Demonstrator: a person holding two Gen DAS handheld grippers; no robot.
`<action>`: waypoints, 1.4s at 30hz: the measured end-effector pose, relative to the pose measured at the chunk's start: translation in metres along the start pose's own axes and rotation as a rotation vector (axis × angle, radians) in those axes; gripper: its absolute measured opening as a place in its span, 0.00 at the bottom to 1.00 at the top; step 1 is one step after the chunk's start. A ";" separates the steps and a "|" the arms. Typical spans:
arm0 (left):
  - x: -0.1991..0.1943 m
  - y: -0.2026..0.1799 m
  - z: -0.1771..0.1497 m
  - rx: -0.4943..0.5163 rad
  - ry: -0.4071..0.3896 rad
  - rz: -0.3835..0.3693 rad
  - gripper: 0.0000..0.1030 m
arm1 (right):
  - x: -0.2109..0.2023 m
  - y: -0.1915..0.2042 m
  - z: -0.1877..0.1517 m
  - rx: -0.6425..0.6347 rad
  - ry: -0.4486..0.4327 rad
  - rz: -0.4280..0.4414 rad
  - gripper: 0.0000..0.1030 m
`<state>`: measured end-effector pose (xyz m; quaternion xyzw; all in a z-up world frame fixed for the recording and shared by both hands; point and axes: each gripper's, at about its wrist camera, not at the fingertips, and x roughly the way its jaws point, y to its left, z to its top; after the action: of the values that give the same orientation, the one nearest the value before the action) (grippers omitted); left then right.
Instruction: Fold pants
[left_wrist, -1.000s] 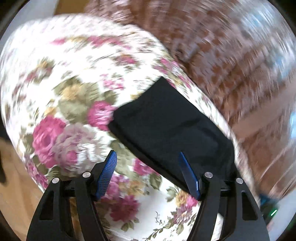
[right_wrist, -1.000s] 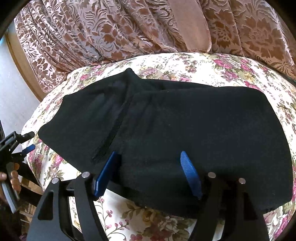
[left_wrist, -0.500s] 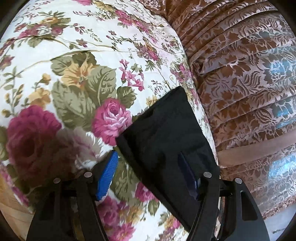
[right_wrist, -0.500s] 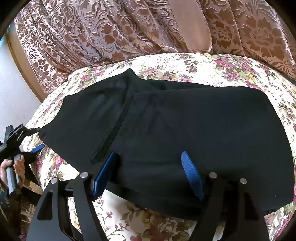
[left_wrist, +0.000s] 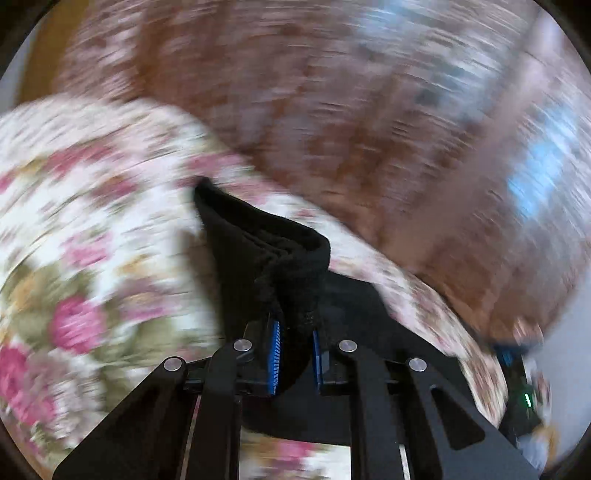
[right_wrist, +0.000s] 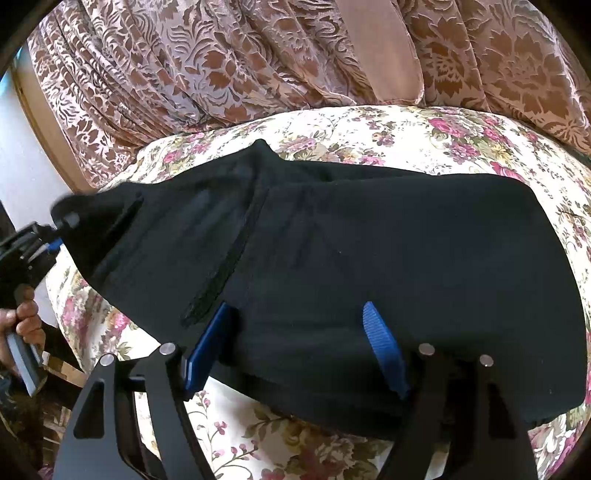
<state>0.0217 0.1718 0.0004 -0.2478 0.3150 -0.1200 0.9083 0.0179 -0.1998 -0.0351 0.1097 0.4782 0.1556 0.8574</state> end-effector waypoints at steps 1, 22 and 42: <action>0.003 -0.022 -0.003 0.072 0.015 -0.047 0.12 | -0.005 -0.001 0.003 0.010 -0.010 0.009 0.72; 0.029 -0.143 -0.074 0.543 0.168 -0.192 0.12 | 0.031 0.049 0.104 0.108 0.086 0.445 0.16; 0.033 -0.076 -0.008 0.182 0.159 -0.225 0.43 | -0.089 -0.017 0.105 0.054 -0.097 0.475 0.12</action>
<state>0.0376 0.0926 0.0182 -0.1879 0.3442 -0.2681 0.8800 0.0662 -0.2526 0.0841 0.2493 0.4012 0.3345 0.8155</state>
